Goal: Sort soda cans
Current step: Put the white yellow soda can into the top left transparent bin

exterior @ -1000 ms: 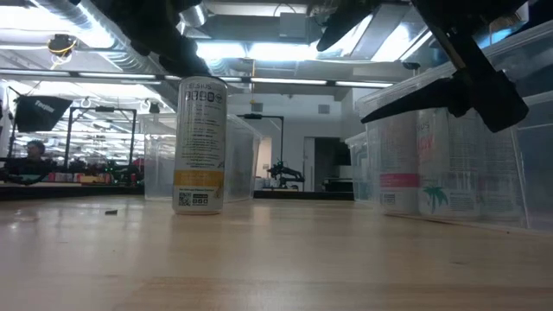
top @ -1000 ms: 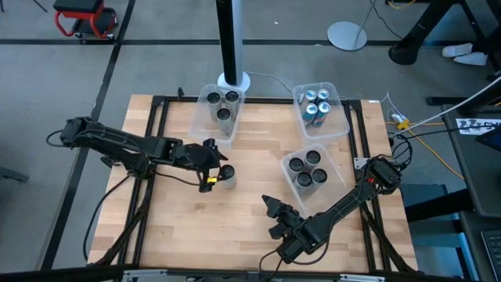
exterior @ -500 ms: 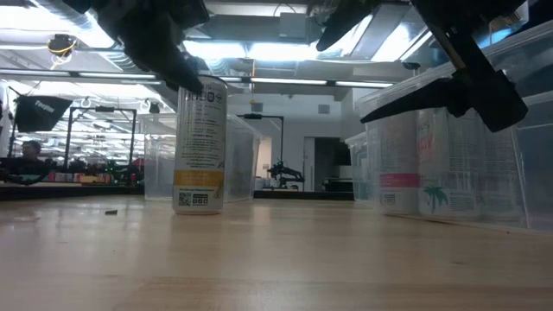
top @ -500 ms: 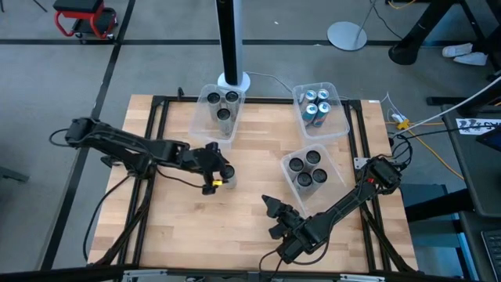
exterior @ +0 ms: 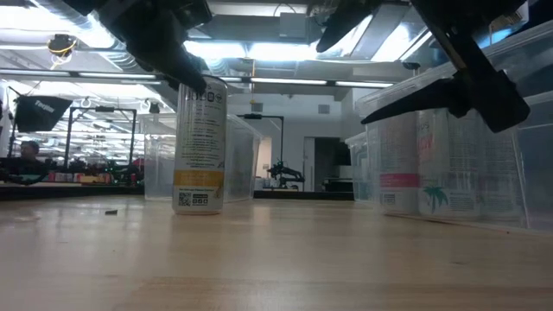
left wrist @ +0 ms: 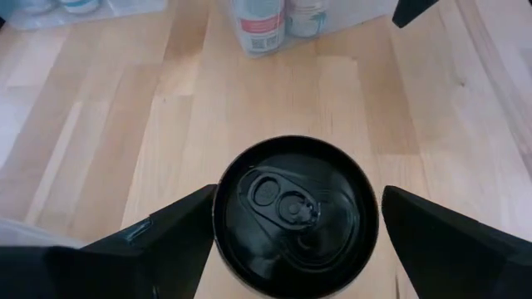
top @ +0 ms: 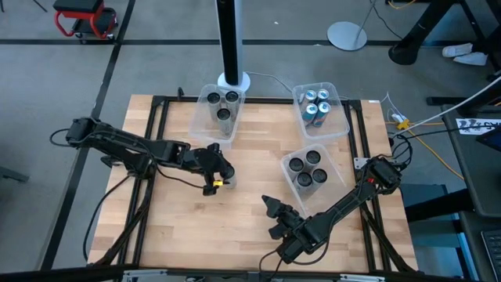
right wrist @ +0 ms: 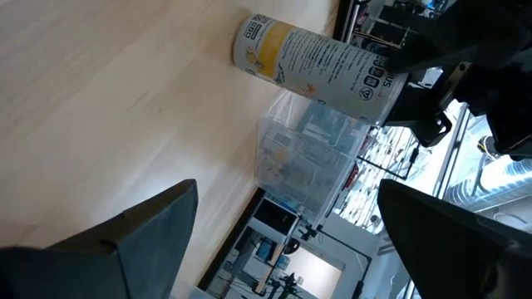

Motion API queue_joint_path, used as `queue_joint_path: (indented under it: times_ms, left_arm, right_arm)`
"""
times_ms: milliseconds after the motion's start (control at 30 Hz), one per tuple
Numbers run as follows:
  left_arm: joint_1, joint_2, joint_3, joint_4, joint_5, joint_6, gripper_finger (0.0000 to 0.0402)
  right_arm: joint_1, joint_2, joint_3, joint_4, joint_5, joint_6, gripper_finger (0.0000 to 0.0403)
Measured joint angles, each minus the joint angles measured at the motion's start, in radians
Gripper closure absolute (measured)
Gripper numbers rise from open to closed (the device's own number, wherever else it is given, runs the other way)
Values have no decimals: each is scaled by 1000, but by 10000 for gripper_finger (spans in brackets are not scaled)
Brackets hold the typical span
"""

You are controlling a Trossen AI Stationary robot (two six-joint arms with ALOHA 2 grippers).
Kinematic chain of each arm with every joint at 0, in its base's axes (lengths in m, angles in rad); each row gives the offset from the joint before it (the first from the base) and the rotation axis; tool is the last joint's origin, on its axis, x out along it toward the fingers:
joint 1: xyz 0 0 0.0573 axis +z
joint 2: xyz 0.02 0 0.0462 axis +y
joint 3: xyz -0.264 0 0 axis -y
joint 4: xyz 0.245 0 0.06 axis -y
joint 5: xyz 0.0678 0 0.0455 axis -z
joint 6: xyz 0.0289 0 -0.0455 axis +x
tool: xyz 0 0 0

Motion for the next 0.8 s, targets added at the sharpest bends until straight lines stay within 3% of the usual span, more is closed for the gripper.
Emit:
queue_joint_path:
  times_ms: [333,800]
  left_arm:
    - [-2,0,0,-3,7,5,148]
    - [-41,-78,21,-52,-19,-12,149]
  right_arm:
    - [0,0,0,0,-7,0,31]
    - [14,0,0,2,-25,0,31]
